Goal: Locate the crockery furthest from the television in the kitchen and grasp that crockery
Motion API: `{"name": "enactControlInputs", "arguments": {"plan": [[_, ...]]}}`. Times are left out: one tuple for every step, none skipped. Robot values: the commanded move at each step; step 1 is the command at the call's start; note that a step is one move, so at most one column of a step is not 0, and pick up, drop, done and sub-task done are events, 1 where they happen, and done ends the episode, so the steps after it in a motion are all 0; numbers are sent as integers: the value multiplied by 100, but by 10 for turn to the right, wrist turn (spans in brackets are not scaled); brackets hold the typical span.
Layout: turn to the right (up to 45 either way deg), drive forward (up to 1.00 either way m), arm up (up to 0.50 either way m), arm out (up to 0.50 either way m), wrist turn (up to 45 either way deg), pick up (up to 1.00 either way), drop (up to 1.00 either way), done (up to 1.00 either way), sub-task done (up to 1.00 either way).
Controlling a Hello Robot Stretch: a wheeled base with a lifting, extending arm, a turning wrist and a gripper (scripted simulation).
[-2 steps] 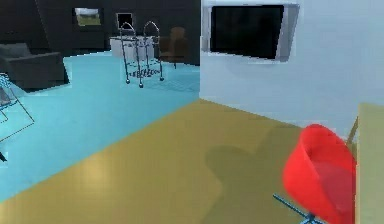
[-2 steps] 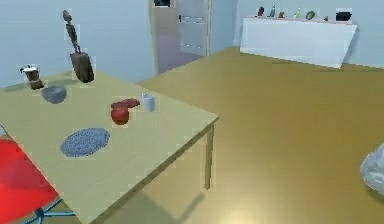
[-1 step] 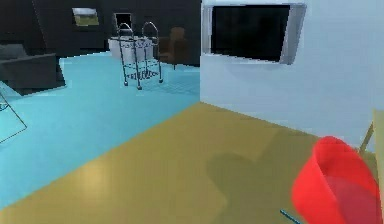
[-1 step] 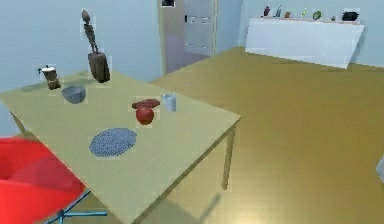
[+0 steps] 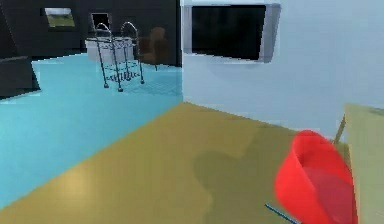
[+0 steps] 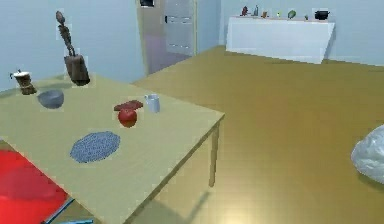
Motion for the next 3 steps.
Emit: {"name": "enactControlInputs", "arguments": {"plan": [[30, 0, 0, 0, 0, 0, 0, 0, 0], [0, 100, 0, 0, 0, 0, 0, 0, 0], [0, 20, 0, 0, 0, 0, 0, 0, 0]]}}
